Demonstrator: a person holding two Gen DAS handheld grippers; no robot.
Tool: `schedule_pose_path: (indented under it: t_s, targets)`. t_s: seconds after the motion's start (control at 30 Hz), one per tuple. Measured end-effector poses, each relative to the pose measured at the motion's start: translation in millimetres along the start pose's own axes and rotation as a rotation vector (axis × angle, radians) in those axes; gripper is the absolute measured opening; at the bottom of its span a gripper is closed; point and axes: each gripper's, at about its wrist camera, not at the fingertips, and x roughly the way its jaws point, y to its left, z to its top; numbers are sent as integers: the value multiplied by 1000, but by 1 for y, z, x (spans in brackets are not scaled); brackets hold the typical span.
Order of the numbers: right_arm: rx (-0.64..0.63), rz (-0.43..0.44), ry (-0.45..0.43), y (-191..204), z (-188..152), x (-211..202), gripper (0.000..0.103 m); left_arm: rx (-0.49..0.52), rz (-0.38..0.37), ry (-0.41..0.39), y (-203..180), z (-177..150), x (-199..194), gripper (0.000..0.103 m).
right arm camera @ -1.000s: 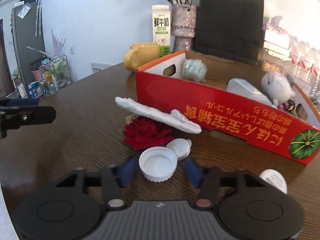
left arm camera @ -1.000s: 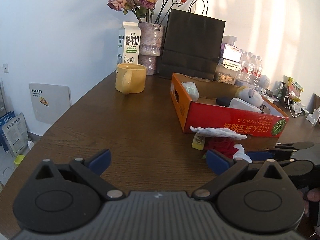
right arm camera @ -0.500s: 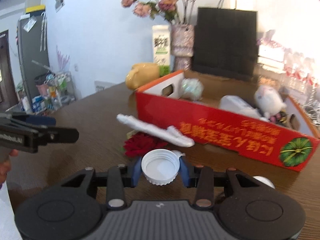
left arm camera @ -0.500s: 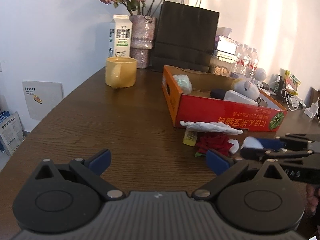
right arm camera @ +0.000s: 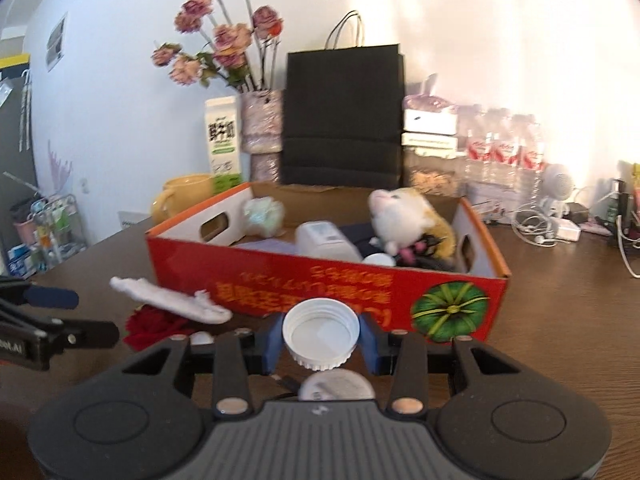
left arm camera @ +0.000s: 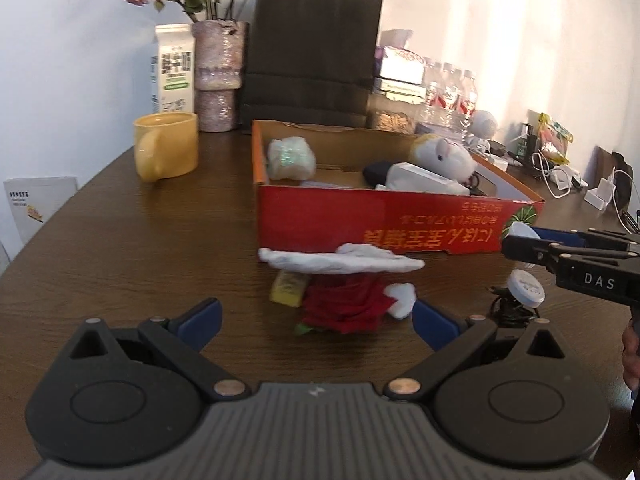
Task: Organize objects
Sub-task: 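Grasp the wide white lid with the right gripper while the left reaches the red rose, then grasp the red rose with white cloth with the left gripper while the right holds the lid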
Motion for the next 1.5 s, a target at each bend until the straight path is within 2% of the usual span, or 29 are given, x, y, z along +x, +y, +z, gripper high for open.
schedule_pose_path:
  t_s: [0.27, 0.33, 0.4, 0.53, 0.63, 0.8, 1.03, 1.5]
  targets:
    - [10, -9, -20, -9, -6, 2, 39, 8, 18, -4, -21, 6, 22, 103]
    - [6, -11, -23, -8, -8, 2, 39, 5, 25, -6, -23, 7, 26, 100]
    - [8, -7, -26, -9, -9, 2, 39, 1, 29, -5, -24, 8, 30, 94]
    - [10, -6, -26, -9, -10, 2, 39, -5, 16, 5, -26, 8, 35, 77]
    - [13, -4, -26, -9, -10, 2, 39, -4, 16, 2, -28, 7, 36, 73]
    - [10, -4, -25, -7, -11, 2, 39, 0, 12, 19, -28, 5, 40, 54]
    - [9, -11, -21, -6, -13, 4, 39, 16, 6, 6, -30, 4, 35, 40]
    - [9, -26, -19, -6, -15, 5, 39, 40, -50, -27, -29, 0, 2, 35]
